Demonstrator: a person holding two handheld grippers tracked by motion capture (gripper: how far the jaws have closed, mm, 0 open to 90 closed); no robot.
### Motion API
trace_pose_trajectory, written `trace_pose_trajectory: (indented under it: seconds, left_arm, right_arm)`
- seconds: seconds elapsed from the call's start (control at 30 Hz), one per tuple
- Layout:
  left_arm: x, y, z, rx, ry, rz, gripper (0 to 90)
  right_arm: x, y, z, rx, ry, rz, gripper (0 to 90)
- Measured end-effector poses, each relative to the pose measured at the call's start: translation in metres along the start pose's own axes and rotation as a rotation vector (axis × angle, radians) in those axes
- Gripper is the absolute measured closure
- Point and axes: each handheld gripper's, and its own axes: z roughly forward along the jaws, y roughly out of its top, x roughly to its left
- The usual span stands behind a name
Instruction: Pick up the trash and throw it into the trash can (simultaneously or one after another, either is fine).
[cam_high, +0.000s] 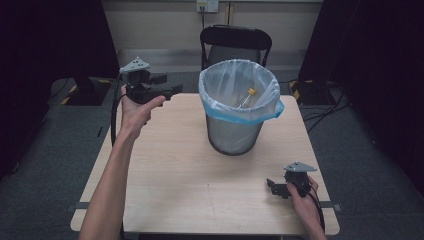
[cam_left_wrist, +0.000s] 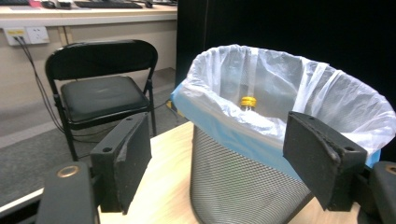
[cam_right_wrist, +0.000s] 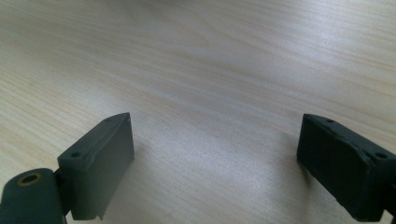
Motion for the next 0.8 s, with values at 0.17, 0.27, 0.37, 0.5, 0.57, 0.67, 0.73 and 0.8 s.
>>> trace_pose_trajectory:
  seconds: [0.17, 0.27, 0.37, 0.5, 0.57, 0.67, 0.73, 0.8]
  left_arm:
    - [-0.004, -0.008, -0.007, 0.013, 0.008, 0.021, 23.5]
    - [-0.006, -0.013, -0.013, 0.015, 0.015, 0.027, 23.4]
    - [-0.007, -0.018, -0.017, 0.061, 0.024, 0.049, 24.0]
    - [-0.005, -0.029, -0.02, 0.106, 0.032, 0.054, 23.5]
    - [-0.005, -0.035, -0.021, 0.116, 0.04, 0.056, 23.3]
    - [-0.002, -0.047, -0.026, 0.106, 0.045, 0.034, 22.6]
    - [0.001, -0.056, -0.028, 0.109, 0.053, 0.019, 22.5]
    - [0.002, -0.064, -0.029, 0.118, 0.057, 0.014, 22.3]
  right_arm:
    - [0.0, 0.0, 0.0, 0.0, 0.0, 0.0, 10.0]
    - [0.0, 0.0, 0.0, 0.0, 0.0, 0.0, 10.1]
    - [0.0, 0.0, 0.0, 0.0, 0.0, 0.0, 10.1]
    - [0.0, 0.0, 0.0, 0.0, 0.0, 0.0, 10.1]
    - [0.0, 0.0, 0.0, 0.0, 0.0, 0.0, 10.1]
    - [0.0, 0.0, 0.0, 0.0, 0.0, 0.0, 10.1]
    - [0.0, 0.0, 0.0, 0.0, 0.0, 0.0, 10.1]
    - [0.0, 0.0, 0.0, 0.0, 0.0, 0.0, 10.1]
